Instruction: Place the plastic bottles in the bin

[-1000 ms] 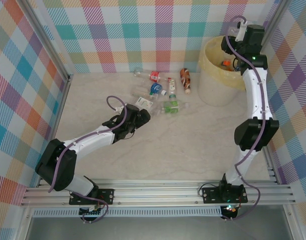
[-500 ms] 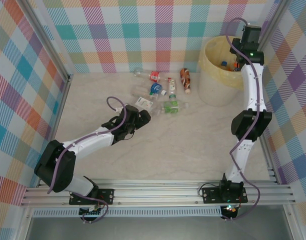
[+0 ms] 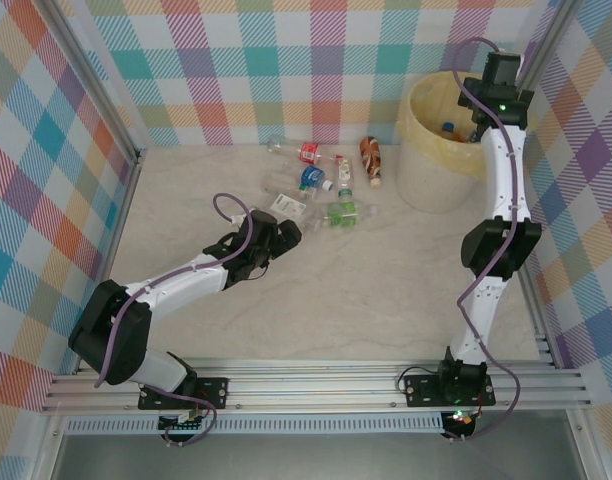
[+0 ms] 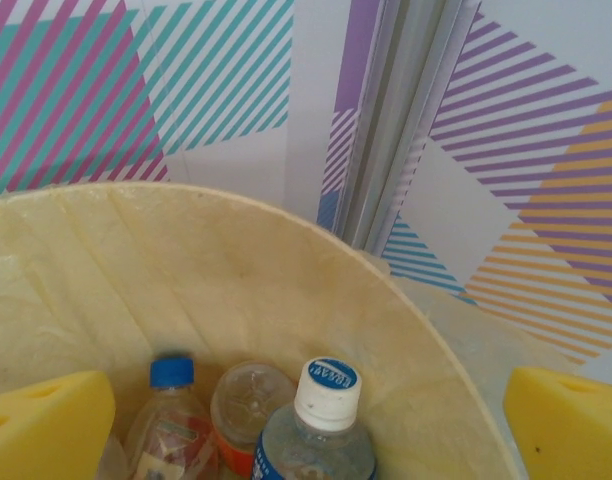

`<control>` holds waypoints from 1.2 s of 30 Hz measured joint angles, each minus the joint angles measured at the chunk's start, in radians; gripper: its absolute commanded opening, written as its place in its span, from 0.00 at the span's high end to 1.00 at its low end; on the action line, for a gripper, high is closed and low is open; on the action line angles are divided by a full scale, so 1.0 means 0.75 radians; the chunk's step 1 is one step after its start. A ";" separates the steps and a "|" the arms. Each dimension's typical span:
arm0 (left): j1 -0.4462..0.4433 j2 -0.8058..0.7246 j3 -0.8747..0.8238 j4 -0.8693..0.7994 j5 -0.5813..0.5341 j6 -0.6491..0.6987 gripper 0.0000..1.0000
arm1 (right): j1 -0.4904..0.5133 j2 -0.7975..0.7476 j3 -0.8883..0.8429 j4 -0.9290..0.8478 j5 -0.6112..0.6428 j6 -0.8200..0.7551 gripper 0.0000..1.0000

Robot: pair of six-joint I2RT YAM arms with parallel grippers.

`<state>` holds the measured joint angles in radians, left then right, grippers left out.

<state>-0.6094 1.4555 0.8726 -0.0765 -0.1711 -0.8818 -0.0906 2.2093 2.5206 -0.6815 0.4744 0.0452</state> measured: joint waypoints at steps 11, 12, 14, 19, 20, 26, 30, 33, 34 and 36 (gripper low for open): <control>0.000 0.051 0.075 -0.043 0.030 0.000 0.00 | 0.000 -0.497 -0.564 0.090 -0.332 0.128 0.00; 0.000 0.059 0.083 -0.048 0.032 0.000 0.00 | 0.000 -0.554 -0.634 0.123 -0.379 0.144 0.00; 0.000 0.074 0.104 -0.067 0.034 0.000 0.00 | 0.000 -0.645 -0.758 0.192 -0.467 0.183 0.00; 0.000 0.132 0.195 -0.128 0.034 -0.001 0.00 | 0.000 -0.830 -1.083 0.371 -0.686 0.303 0.00; 0.000 0.151 0.225 -0.148 0.034 -0.001 0.00 | 0.000 -0.863 -1.145 0.400 -0.729 0.325 0.00; -0.001 0.321 0.461 -0.337 0.027 -0.033 0.00 | 0.006 -1.067 -1.483 0.567 -0.959 0.451 0.00; -0.005 0.438 0.615 -0.451 0.006 -0.062 0.00 | 0.018 -1.192 -1.658 0.658 -1.056 0.519 0.00; -0.006 0.519 0.726 -0.517 -0.020 -0.071 0.00 | 0.026 -1.264 -1.761 0.714 -1.109 0.567 0.00; -0.006 0.543 0.761 -0.531 -0.023 -0.071 0.00 | 0.027 -1.281 -1.789 0.722 -1.126 0.584 0.00; -0.006 0.591 0.821 -0.529 -0.019 -0.070 0.00 | 0.034 -1.302 -1.834 0.740 -1.160 0.607 0.00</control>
<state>-0.6136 1.8984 1.4887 -0.4736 -0.1852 -0.9344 -0.0654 1.2327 1.1454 -0.1268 -0.3954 0.5007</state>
